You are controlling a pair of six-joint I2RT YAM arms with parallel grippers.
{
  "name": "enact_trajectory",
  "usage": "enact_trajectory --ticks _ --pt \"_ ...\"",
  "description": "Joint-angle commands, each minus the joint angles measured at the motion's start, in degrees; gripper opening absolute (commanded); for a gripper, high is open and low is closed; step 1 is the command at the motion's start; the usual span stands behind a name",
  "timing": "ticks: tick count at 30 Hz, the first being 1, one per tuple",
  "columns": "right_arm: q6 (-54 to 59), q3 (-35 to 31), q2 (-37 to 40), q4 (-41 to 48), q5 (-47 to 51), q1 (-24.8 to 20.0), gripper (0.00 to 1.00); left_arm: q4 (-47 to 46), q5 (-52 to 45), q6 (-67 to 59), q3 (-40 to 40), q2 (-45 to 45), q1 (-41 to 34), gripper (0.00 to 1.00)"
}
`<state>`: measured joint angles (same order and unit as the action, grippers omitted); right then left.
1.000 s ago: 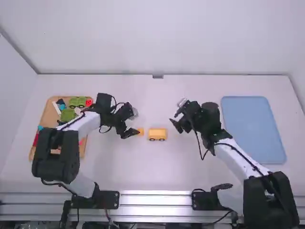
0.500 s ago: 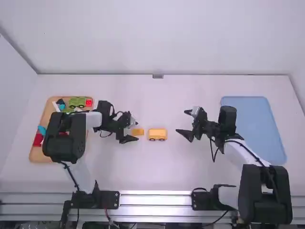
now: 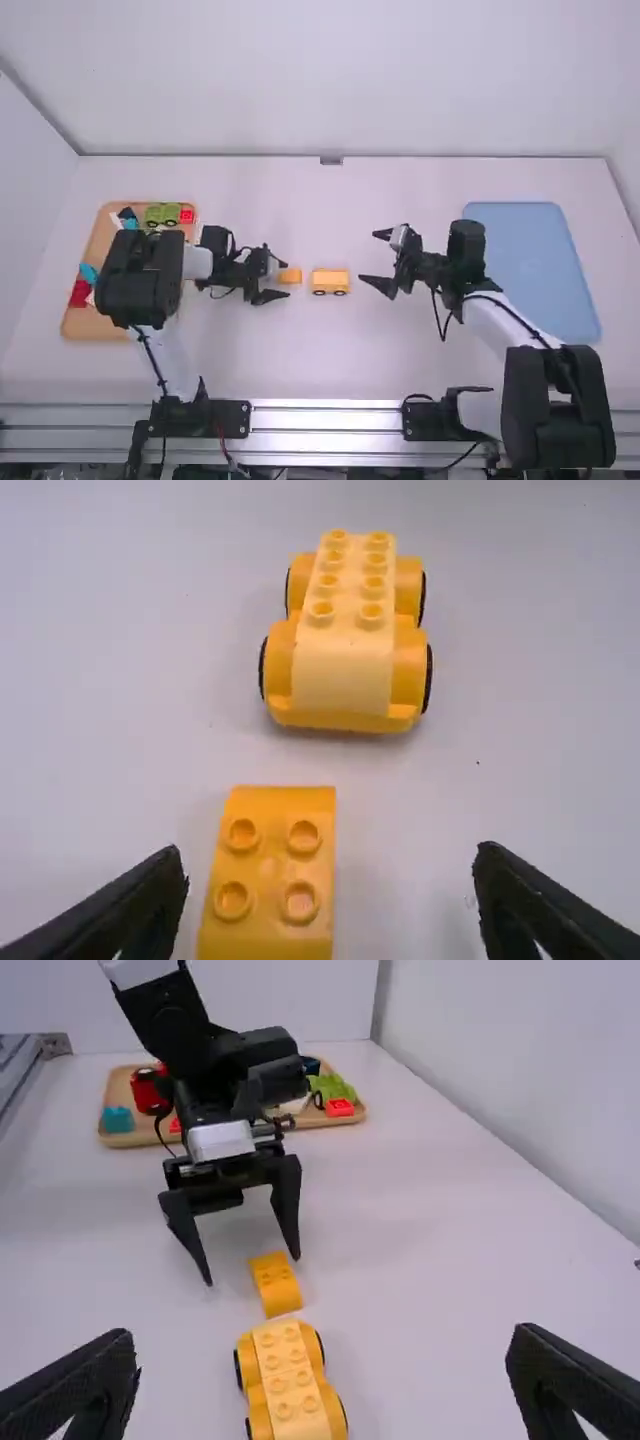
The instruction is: Assemble lego blocks to make yellow taxi
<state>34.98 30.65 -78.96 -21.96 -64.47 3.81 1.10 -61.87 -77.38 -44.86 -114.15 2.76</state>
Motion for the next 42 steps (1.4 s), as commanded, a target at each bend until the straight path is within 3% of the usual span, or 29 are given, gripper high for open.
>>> enact_trajectory --ticks 1,7,14,22,33,42 --pt "0.00 0.07 -0.24 -0.20 -1.11 -0.04 0.98 1.97 -0.20 2.29 1.75 -0.57 -0.15 0.73" --pt "0.02 0.07 -0.24 -0.37 -1.14 -0.02 0.98 7.06 -0.07 4.79 3.82 -0.57 -0.09 0.66" --pt "0.00 0.07 -0.22 -0.35 -1.11 0.00 0.98 7.63 1.44 7.23 3.87 -0.57 -0.15 0.51" --pt "0.00 0.07 -0.22 -0.37 -1.53 0.00 0.98 9.55 2.89 7.54 4.70 -0.61 -0.20 0.53" --pt "-0.02 0.07 -0.22 -0.37 -1.53 0.00 0.98 10.36 2.99 7.50 4.79 -0.63 -1.36 0.49" --pt "-0.02 0.07 -0.22 -0.35 -1.55 0.00 0.98 10.23 5.81 7.80 4.74 -0.63 -1.70 0.33"
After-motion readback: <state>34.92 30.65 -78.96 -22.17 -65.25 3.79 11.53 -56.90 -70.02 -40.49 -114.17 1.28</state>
